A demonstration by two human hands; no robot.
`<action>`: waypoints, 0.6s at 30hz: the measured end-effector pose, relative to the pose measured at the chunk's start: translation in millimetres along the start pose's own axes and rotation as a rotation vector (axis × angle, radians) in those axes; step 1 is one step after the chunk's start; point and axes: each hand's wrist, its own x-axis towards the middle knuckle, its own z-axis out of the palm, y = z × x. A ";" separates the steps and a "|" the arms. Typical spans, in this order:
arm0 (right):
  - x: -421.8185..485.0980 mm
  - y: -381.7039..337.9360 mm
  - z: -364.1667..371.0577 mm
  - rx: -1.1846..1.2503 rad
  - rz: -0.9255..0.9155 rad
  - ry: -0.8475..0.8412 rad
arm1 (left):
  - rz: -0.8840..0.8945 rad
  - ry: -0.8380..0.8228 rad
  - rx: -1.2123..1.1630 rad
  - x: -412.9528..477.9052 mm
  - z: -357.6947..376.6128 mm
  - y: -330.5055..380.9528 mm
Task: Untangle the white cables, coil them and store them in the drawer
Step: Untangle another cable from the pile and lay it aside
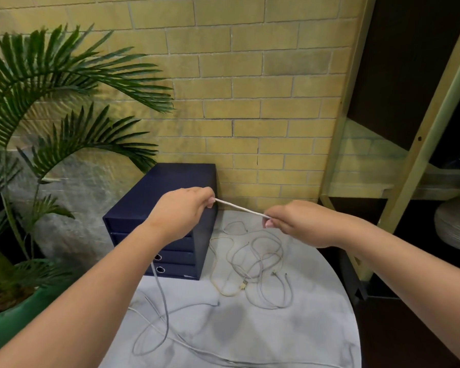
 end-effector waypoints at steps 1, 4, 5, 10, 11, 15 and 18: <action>0.0 0.8 0.3 0.022 -0.005 0.006 | -0.011 0.006 0.004 -2.0 1.8 -4.8; -2.3 0.2 -0.7 0.230 -0.039 0.002 | -0.041 0.008 -0.007 -9.0 7.2 -12.6; -3.8 -0.9 -1.4 0.316 -0.058 -0.008 | -0.043 0.000 -0.016 -10.9 9.1 -13.3; -9.1 -7.4 -1.0 0.461 -0.099 -0.047 | -0.037 0.004 -0.058 -14.9 14.4 -14.1; -9.2 -4.7 -0.9 0.441 -0.063 -0.050 | -0.044 0.005 -0.051 -16.4 15.0 -16.3; -13.2 6.8 0.5 0.371 0.040 -0.105 | -0.061 -0.002 -0.031 -22.5 17.6 -23.3; -16.6 3.5 5.3 0.419 -0.001 -0.109 | -0.068 -0.040 -0.045 -22.9 24.7 -23.4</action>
